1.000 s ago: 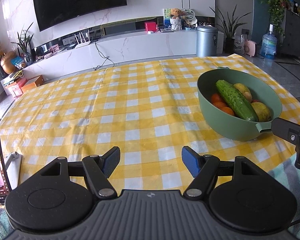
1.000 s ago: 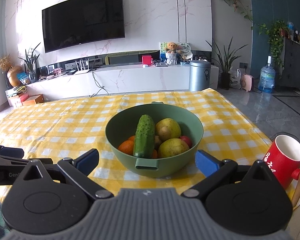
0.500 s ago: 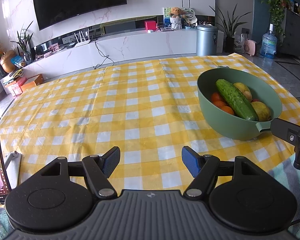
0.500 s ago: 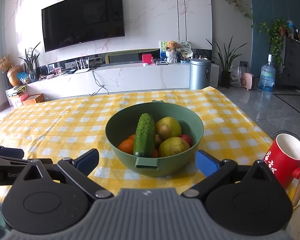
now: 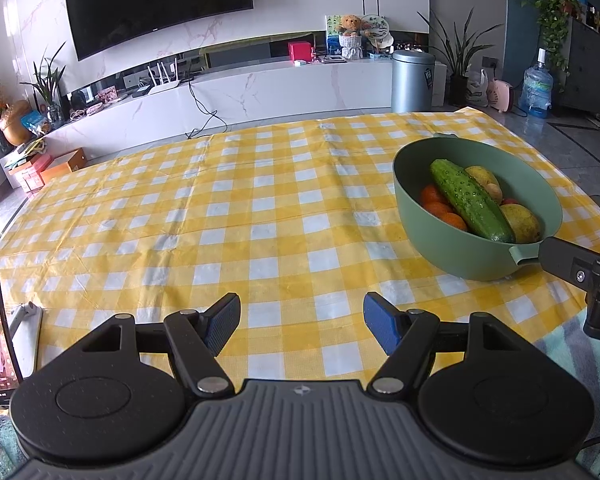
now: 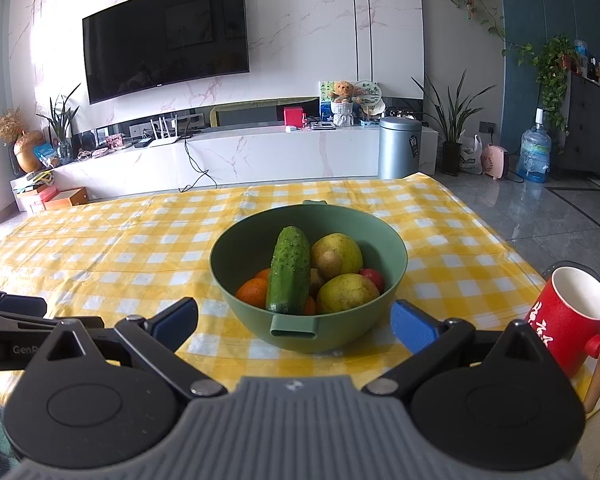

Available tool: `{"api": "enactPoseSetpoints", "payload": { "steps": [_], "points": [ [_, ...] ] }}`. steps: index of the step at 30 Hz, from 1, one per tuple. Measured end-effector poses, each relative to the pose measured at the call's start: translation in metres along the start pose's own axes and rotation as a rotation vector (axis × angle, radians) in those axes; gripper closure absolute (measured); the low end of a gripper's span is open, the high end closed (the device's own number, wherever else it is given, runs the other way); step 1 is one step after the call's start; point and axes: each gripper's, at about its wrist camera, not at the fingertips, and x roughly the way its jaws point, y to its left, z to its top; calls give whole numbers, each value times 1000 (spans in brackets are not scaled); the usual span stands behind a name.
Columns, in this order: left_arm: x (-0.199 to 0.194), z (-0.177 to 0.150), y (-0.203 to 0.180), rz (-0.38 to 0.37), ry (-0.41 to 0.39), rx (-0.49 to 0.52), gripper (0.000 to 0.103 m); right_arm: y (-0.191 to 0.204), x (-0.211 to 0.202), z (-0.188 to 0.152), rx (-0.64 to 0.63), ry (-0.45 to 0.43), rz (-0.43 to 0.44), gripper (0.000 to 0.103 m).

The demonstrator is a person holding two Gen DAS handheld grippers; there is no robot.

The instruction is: Organize fruits

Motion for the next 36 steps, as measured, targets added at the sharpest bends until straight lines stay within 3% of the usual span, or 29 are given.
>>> {"api": "enactPoseSetpoints", "payload": {
  "steps": [36],
  "points": [
    [-3, 0, -1, 4, 1, -5, 20, 0, 1, 0, -1, 2, -1, 4]
  ]
}}
